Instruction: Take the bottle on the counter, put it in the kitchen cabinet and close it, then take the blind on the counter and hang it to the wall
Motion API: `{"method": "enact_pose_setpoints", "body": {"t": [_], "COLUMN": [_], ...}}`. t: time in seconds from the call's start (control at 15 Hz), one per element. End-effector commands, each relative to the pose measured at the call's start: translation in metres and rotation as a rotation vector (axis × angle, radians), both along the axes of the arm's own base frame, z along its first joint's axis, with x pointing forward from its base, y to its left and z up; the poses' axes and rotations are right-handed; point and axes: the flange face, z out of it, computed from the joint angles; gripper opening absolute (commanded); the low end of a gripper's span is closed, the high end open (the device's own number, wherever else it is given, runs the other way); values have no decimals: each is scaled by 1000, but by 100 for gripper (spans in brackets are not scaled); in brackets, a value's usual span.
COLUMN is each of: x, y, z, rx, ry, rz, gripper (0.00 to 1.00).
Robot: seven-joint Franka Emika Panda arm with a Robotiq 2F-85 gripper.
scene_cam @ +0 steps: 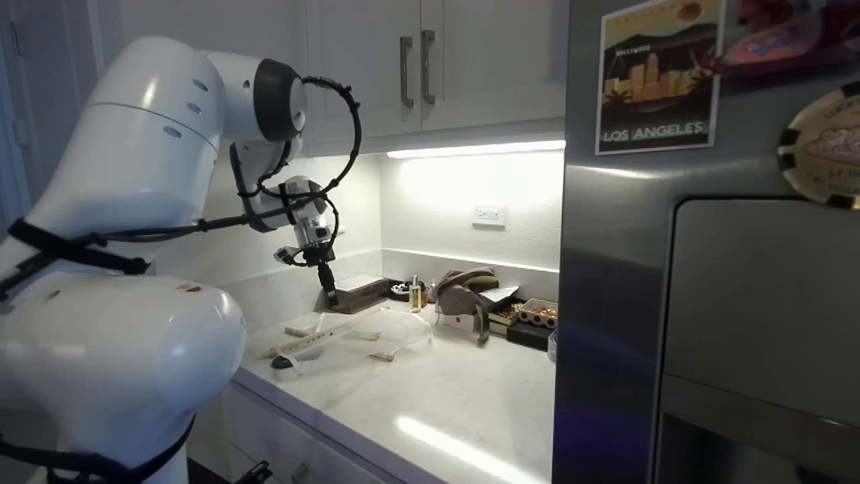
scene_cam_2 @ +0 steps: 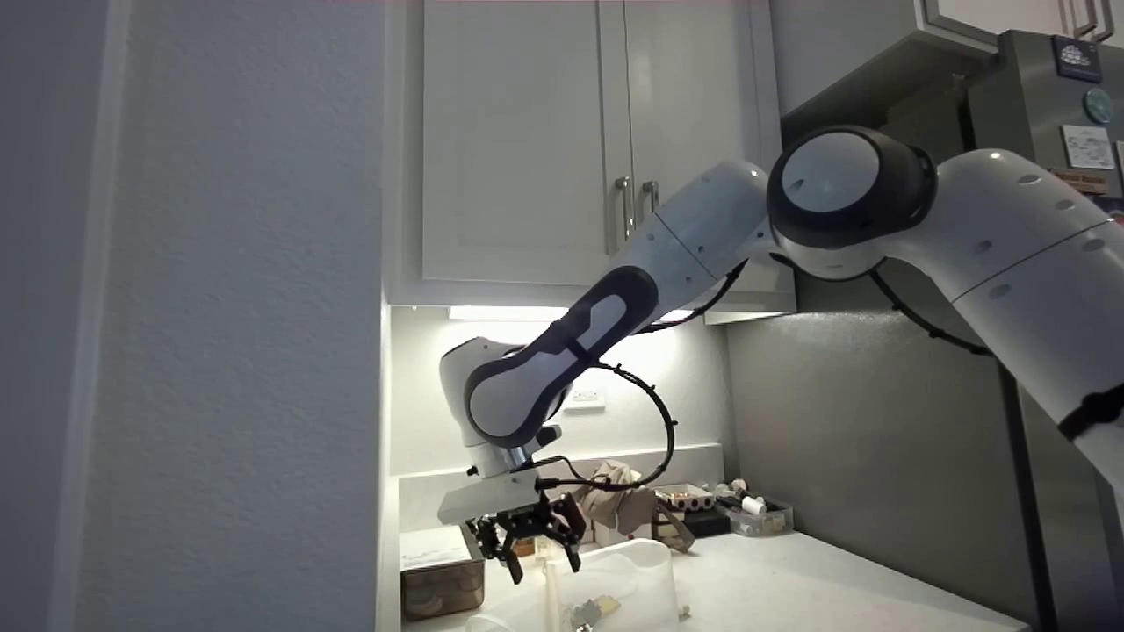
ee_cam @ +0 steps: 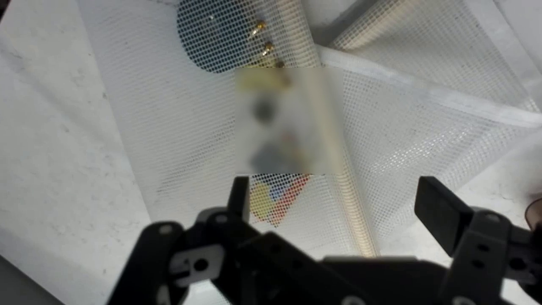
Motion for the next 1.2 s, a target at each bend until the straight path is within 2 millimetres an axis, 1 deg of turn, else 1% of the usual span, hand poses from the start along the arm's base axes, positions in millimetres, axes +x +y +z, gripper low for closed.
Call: {"method": "enact_pose_setpoints", "body": {"t": [0.0, 0.13, 0.67, 1.13], "x": [11, 14, 28, 33], "y": [2, 0, -9, -11], "z": [-9, -16, -32, -47], "rx": [-13, -29, -52, -59], "ry": [46, 53, 54, 68], "rz": [-6, -14, -29, -34], "gripper": [100, 100, 100, 100]}}
